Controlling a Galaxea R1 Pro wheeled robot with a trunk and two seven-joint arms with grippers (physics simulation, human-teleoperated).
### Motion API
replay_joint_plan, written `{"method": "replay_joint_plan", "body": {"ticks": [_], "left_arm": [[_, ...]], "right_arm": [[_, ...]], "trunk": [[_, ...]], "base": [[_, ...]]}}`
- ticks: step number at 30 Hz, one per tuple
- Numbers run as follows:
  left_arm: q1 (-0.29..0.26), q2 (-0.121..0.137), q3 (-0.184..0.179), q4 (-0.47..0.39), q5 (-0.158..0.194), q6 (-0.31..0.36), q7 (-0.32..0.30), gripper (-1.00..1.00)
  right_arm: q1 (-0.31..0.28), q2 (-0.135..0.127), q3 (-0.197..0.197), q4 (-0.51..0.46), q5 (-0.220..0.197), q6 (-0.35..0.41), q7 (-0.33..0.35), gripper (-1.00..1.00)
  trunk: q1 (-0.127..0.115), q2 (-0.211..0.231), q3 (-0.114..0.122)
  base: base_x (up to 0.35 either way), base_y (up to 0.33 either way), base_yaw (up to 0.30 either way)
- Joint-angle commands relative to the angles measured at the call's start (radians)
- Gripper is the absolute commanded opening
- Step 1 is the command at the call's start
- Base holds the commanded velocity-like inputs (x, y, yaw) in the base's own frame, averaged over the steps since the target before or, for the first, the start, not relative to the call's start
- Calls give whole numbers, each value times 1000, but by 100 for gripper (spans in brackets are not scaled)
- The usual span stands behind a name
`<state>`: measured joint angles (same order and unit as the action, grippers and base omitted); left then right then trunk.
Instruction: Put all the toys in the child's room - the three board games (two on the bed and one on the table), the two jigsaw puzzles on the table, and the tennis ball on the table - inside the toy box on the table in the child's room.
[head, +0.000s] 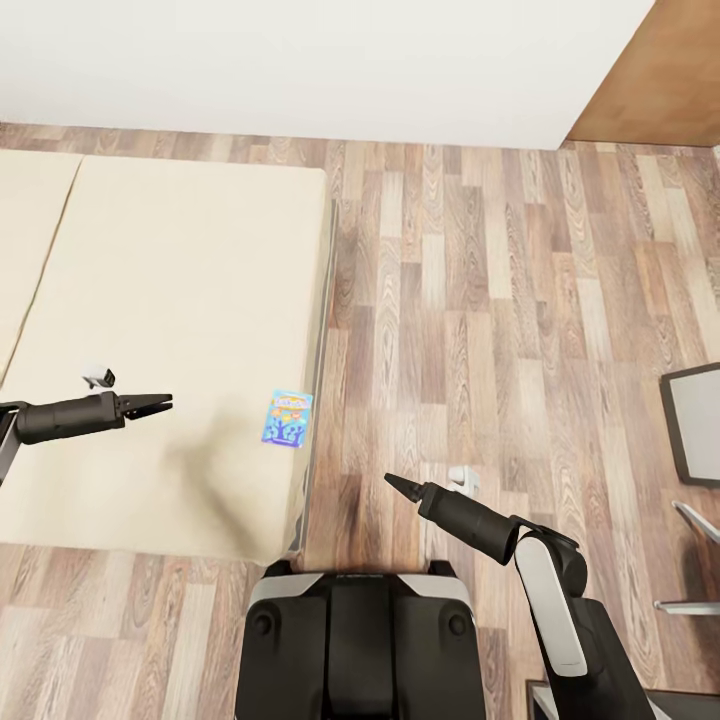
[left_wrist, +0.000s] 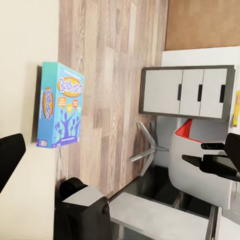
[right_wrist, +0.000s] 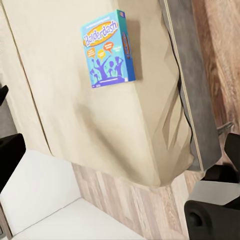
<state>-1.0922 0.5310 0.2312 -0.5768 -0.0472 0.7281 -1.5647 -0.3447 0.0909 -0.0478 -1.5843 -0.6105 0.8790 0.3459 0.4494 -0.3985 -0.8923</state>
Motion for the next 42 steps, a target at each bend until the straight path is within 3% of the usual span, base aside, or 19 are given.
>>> {"method": "replay_joint_plan", "body": {"ticks": [1,42], "left_arm": [[0,0,2,0,-5,10,-6,100],[1,0,5,0,-8,7,-6,100]], "right_arm": [[0,1,-3,0,5,6,7,100],[-2,1,-3,0,5,6,7,100]], "trunk": [[1,-1,1],[1,-1,66]], "base": [[-12,0,0],[-1,0,40]]}}
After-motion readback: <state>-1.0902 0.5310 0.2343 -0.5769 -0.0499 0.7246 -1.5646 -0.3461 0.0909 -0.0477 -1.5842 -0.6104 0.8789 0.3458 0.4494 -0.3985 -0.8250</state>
